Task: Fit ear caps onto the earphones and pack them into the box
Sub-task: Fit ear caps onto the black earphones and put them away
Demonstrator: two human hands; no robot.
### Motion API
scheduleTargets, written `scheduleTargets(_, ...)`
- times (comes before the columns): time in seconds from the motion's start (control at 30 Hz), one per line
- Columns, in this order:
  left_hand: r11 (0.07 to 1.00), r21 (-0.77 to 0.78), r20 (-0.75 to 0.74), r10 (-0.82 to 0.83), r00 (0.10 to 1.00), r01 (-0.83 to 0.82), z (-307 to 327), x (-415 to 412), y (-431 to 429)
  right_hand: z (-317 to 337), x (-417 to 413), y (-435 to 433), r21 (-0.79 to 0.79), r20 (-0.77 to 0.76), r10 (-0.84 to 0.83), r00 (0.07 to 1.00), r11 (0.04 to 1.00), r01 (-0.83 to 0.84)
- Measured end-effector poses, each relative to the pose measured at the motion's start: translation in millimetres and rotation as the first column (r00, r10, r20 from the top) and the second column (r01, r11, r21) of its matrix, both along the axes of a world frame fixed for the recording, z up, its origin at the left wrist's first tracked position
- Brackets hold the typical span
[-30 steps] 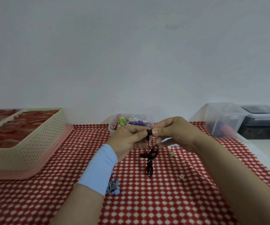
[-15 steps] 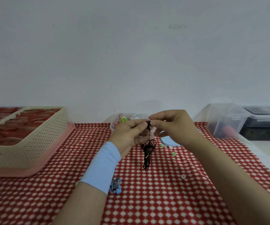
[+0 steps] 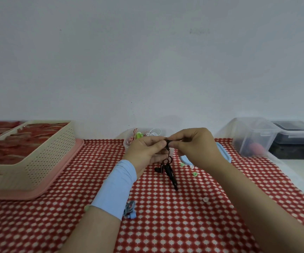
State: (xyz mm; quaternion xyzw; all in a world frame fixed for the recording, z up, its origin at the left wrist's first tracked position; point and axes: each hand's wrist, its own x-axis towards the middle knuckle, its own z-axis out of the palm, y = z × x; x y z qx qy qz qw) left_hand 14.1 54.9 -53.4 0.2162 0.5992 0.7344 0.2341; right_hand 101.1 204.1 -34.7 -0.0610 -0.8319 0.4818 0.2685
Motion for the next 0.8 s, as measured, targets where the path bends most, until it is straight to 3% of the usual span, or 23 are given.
scheduleTargets(0.23, 0.997, 0.064, -0.024, 0.035, 0.999, -0.033, 2, 1, -1, 4, 2, -2, -0.138, -0.003, 0.065, 0.998, 0.988, -0.065)
scheduleTargets(0.47, 0.995, 0.099, -0.022, 0.009, 1.000, -0.007, 2, 2, -1, 1, 1, -8, -0.194, -0.044, 0.004, 0.999, 0.981, -0.012)
scheduleTargets(0.8, 0.997, 0.054, -0.095, 0.058, 0.994, -0.053, -1, 1, -2, 9, 4, 0, -0.230, 0.087, 0.153, 0.984, 0.965, -0.129)
